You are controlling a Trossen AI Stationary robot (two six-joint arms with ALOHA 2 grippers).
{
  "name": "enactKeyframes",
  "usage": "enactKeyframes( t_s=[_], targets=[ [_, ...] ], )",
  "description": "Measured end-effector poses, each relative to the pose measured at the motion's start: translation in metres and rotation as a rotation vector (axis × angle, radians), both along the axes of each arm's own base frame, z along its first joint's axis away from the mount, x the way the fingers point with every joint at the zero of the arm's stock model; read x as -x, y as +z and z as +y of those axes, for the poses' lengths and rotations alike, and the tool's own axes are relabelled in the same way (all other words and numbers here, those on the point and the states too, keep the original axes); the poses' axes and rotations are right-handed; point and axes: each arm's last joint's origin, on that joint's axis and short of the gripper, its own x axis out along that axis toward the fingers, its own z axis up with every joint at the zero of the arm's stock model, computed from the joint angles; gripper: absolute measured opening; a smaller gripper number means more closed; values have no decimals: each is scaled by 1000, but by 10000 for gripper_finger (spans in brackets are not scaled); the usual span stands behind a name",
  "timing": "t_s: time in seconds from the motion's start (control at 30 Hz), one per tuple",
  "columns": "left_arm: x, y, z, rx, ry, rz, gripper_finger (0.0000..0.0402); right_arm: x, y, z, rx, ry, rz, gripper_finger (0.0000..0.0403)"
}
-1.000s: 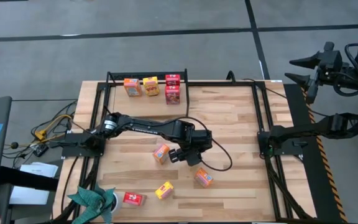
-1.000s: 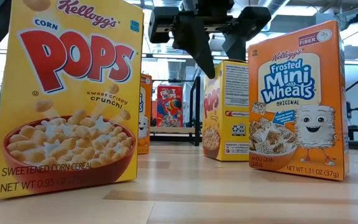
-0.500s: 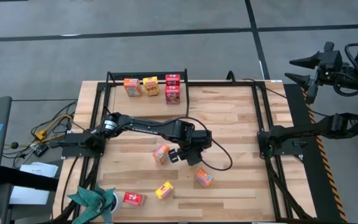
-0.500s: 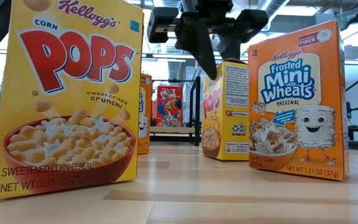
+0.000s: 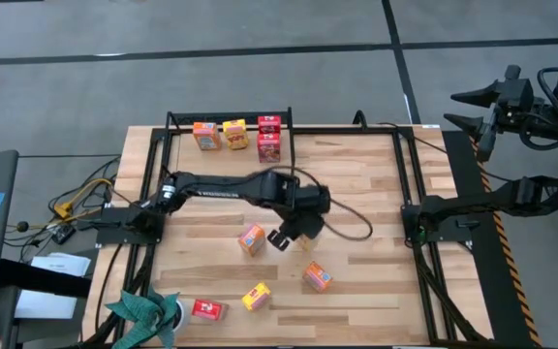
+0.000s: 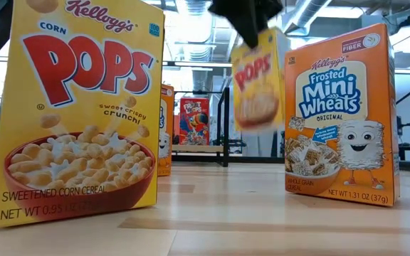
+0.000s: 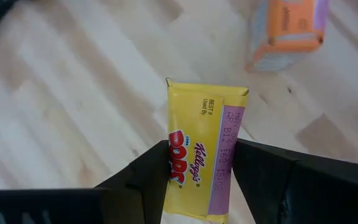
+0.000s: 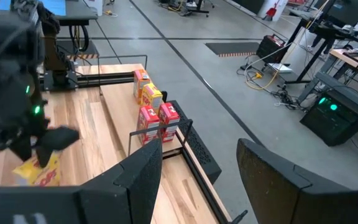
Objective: Stack cereal on shelf
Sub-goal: Put the top yellow cereal box on the shelf aligned with the other yellow cereal box
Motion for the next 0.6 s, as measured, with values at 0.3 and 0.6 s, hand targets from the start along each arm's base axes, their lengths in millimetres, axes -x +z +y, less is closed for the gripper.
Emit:
enactKeyframes(
  t_s=[0.3,0.6],
  targets=[
    [49,46,25,145,338,79,155,0,0,0,0,0,0,232],
    [93,79,45,132,540,113,155,0,0,0,1,0,1,232]
  ],
)
